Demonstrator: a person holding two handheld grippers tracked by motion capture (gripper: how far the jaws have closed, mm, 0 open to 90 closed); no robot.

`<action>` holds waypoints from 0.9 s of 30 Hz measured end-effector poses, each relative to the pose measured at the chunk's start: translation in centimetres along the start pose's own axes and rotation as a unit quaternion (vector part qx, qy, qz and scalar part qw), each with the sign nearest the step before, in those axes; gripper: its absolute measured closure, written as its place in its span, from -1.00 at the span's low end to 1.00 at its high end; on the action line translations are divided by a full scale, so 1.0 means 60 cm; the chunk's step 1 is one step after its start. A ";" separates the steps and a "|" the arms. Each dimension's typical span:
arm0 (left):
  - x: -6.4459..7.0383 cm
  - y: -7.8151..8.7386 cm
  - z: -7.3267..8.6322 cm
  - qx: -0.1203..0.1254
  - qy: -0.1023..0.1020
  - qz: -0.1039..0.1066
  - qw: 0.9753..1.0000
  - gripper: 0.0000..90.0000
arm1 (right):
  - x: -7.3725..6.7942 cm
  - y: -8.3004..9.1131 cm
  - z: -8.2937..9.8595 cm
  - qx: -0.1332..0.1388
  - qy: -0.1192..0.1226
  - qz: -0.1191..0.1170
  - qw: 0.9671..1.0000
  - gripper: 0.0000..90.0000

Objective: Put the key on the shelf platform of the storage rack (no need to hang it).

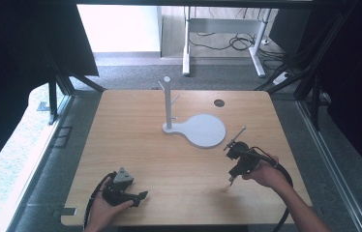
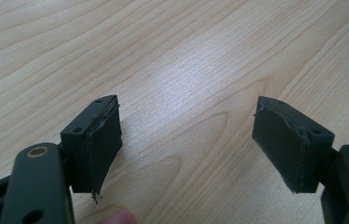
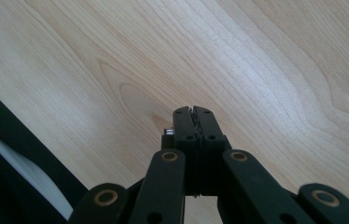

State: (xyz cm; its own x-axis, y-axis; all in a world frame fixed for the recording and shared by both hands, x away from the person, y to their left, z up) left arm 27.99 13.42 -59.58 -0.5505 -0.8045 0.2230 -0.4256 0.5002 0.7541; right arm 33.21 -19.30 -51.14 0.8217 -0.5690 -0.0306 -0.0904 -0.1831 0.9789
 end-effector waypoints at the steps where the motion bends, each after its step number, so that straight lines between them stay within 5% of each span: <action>1: 0.000 0.000 0.000 0.000 0.000 0.000 1.000 -0.46 | 0.000 0.001 -0.001 -0.001 -0.001 0.000 1.000 1.00; 27: -0.007 0.000 0.001 -0.002 -0.001 -0.004 1.000 -0.46 | 0.037 0.024 -0.056 0.019 0.000 0.007 1.000 1.00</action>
State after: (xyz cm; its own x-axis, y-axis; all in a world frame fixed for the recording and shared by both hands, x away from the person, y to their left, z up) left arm 28.16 13.77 -59.72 -0.5479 -0.8084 0.2151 -0.4275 0.4916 0.7587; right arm 36.81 -18.13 -49.09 0.8208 -0.5709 -0.0177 -0.1226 -0.2064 0.9708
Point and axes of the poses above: each handheld gripper's, and its own axes: y roughly backward along the jaws, z roughly out of its underside, x roughly to its right, the point moved 9 cm from there along -y, roughly forward along the jaws, and after that the axes turned 8 degrees about y, right-handed, at the moved point
